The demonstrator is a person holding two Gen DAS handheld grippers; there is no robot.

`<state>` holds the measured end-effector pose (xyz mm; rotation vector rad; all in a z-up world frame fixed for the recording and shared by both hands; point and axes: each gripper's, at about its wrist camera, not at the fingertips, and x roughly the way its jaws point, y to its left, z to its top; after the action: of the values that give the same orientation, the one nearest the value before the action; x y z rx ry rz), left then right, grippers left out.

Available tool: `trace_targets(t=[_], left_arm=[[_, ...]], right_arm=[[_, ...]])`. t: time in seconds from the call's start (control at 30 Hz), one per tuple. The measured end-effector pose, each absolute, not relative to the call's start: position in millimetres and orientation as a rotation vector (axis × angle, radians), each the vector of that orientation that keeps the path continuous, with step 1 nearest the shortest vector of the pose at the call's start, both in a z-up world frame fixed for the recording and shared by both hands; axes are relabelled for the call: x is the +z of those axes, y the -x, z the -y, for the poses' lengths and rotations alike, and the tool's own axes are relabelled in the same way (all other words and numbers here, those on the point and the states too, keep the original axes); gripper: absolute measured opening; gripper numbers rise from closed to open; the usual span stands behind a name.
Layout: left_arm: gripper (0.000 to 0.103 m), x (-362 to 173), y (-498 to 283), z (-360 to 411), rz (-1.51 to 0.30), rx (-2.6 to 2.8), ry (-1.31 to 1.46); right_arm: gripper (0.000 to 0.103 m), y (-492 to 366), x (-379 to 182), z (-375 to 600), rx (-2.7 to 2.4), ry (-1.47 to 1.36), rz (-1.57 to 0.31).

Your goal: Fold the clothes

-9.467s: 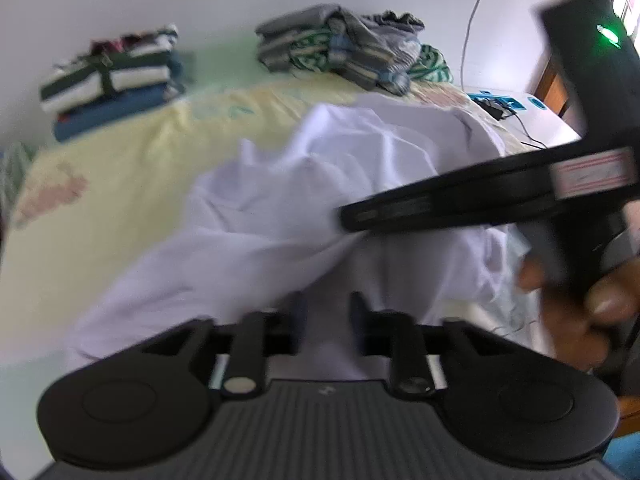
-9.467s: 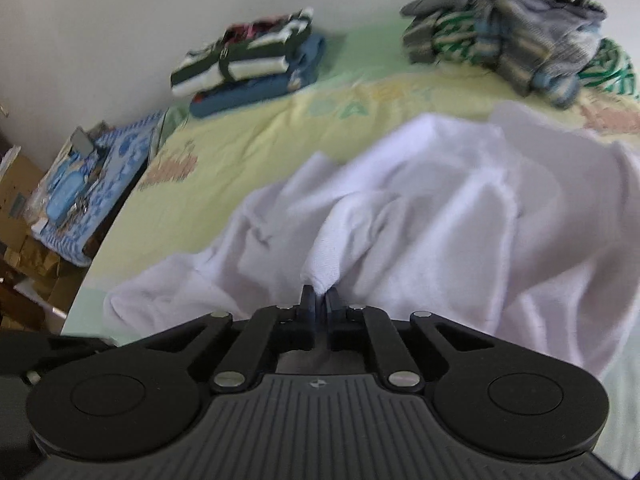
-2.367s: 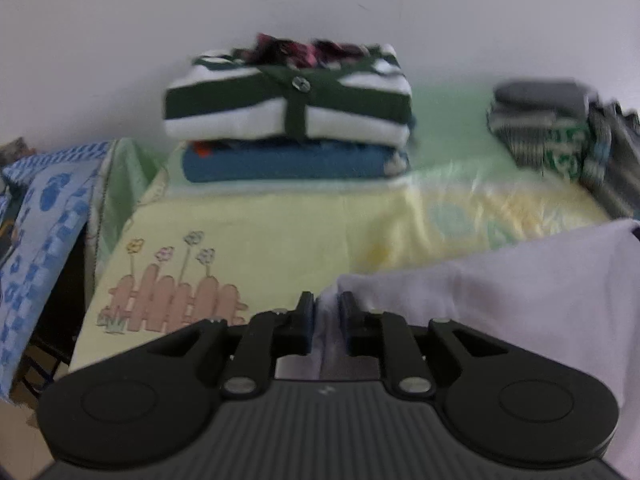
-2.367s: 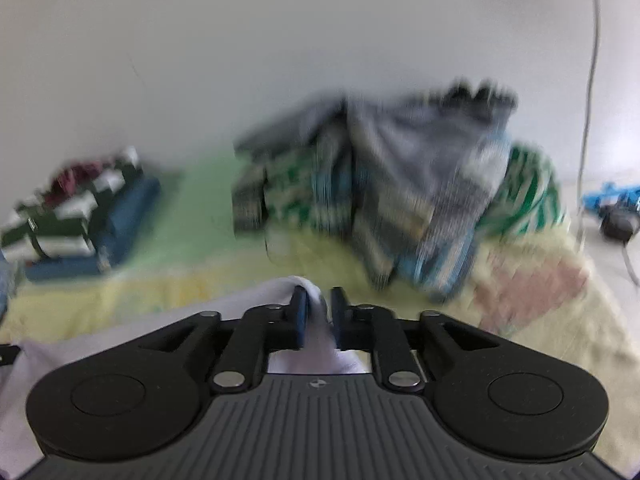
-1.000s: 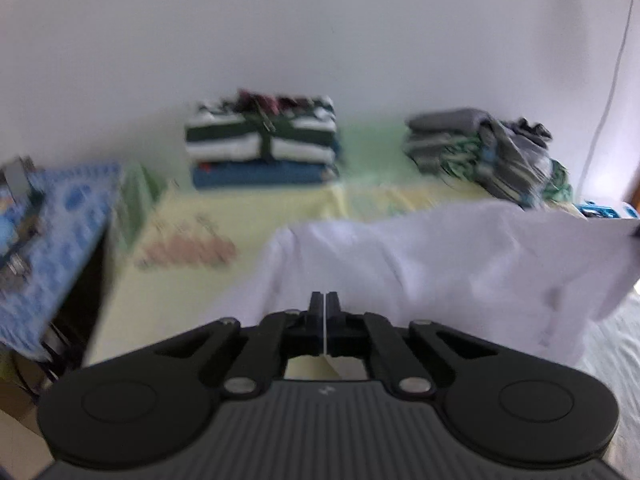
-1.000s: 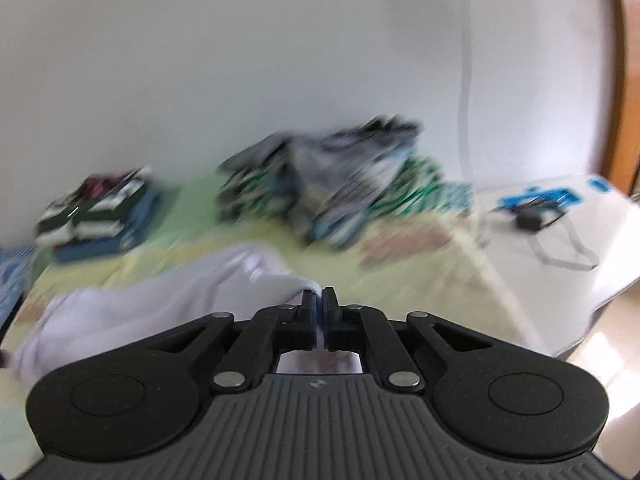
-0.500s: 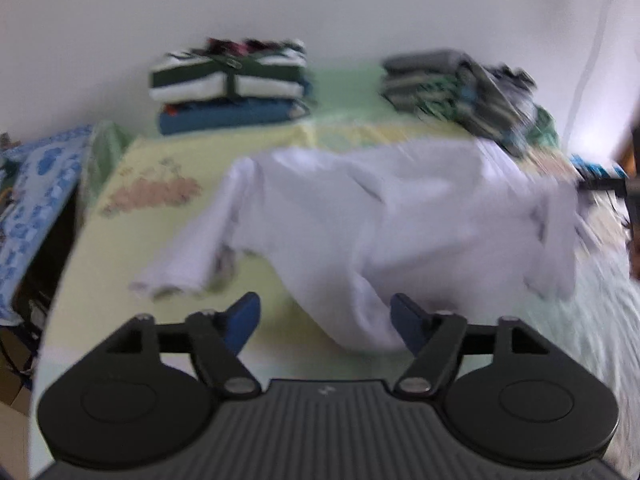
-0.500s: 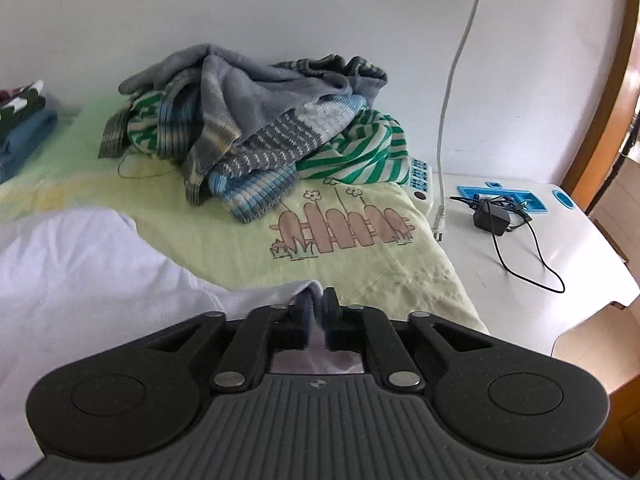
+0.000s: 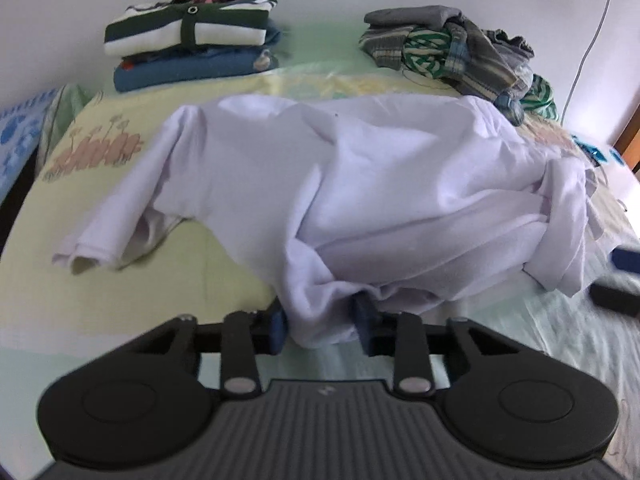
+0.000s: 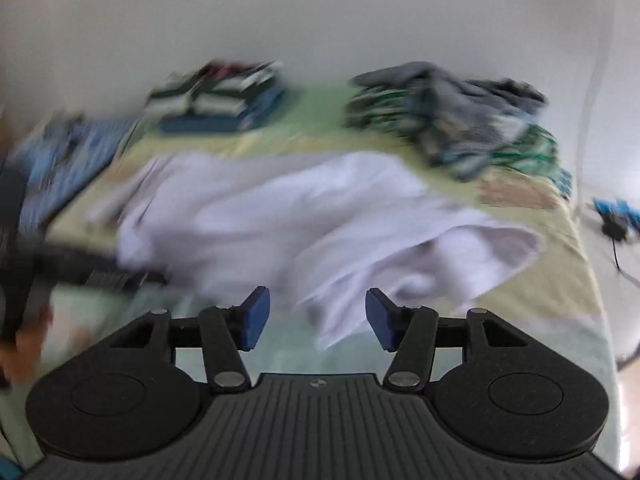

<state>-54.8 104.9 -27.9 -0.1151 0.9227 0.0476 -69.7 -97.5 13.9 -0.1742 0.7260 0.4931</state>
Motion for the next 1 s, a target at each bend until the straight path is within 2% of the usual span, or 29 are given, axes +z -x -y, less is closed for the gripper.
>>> trace_targets(t=[0.2,0.23,0.27,0.3,0.37,0.63,1.0], left_arm=[[0.011,-23,44,-105,-0.959,0.073,0.144],[0.009,-23,43,-105,-0.958,0.079,0.144],[0.007,-23,42,-104,-0.958,0.084,0.146],[0.007,-23,41,-104,-0.957,0.088,0.15],[0.006,-23,39,-104,-0.959,0.097,0.157],[0.005,6,46,-112,-0.899,0.102,0.165],[0.005,91,49,-124,-0.798,0.022,0.049]], right_arm=[[0.048,28,-7,80,0.328,0.095,-0.868],[0.044,22,-9,80,0.299,0.076,-0.888],[0.031,18,-11,80,0.279,0.071,-0.898],[0.024,14,-12,81,0.268,0.064,-0.904],[0.014,8,-14,81,0.254,0.05,-0.914],[0.011,9,8,91,0.282,0.0,-0.905],[0.011,-1,95,143,0.456,-0.171,-0.906]])
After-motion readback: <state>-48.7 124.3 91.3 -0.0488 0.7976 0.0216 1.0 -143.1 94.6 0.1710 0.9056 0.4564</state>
